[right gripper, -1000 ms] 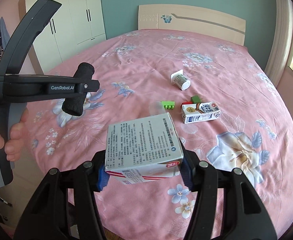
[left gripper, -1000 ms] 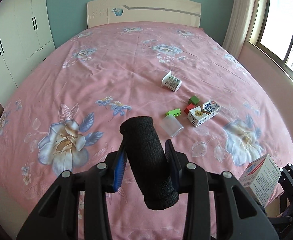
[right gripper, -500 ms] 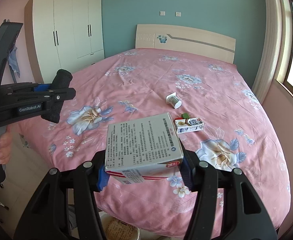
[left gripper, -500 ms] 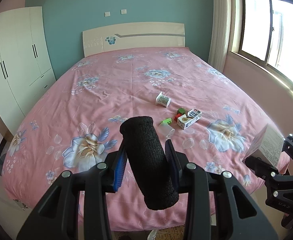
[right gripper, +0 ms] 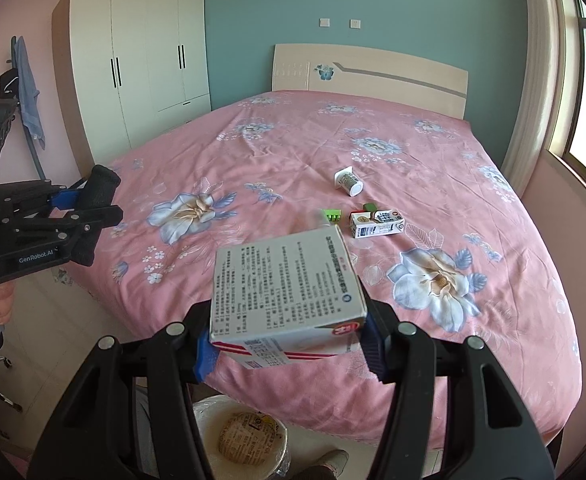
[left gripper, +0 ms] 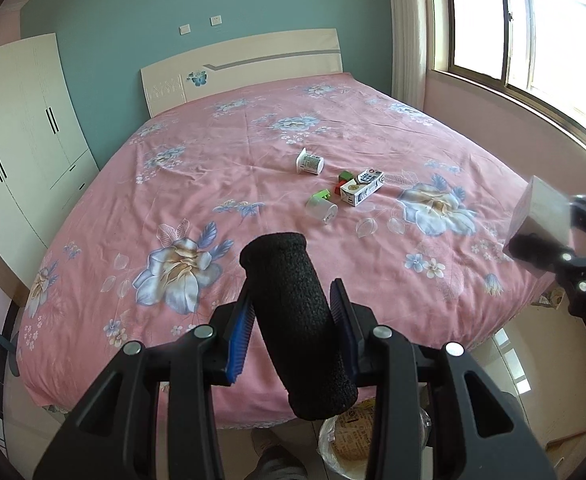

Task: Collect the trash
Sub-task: 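Carry the foam tube and medicine box over the trash bin with both tools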

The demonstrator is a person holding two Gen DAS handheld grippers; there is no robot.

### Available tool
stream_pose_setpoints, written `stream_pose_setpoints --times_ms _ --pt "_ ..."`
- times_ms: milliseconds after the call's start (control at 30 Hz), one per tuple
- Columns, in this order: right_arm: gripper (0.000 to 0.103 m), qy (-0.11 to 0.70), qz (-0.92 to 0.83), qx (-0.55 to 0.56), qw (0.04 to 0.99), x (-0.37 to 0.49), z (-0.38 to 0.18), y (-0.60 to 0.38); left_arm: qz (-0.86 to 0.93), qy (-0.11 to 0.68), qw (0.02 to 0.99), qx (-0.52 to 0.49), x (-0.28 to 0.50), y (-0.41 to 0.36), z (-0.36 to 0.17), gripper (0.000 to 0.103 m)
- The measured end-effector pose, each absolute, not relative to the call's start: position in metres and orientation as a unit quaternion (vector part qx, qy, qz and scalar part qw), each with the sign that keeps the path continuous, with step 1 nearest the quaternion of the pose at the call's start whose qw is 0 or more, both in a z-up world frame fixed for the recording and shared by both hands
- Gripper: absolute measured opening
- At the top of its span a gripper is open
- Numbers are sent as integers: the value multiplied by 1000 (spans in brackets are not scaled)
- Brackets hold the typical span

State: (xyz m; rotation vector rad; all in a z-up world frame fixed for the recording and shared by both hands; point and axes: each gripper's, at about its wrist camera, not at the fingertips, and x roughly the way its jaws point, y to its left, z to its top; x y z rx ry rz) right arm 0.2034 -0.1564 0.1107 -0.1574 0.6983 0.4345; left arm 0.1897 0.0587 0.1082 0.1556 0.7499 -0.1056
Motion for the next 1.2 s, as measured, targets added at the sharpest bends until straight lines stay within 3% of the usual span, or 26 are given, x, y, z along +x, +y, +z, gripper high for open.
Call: stream_pose_setpoints --times_ms 1200 --pt "58 545 262 -118 788 140 -125 -128 -154 597 774 145 149 -6 -152 40"
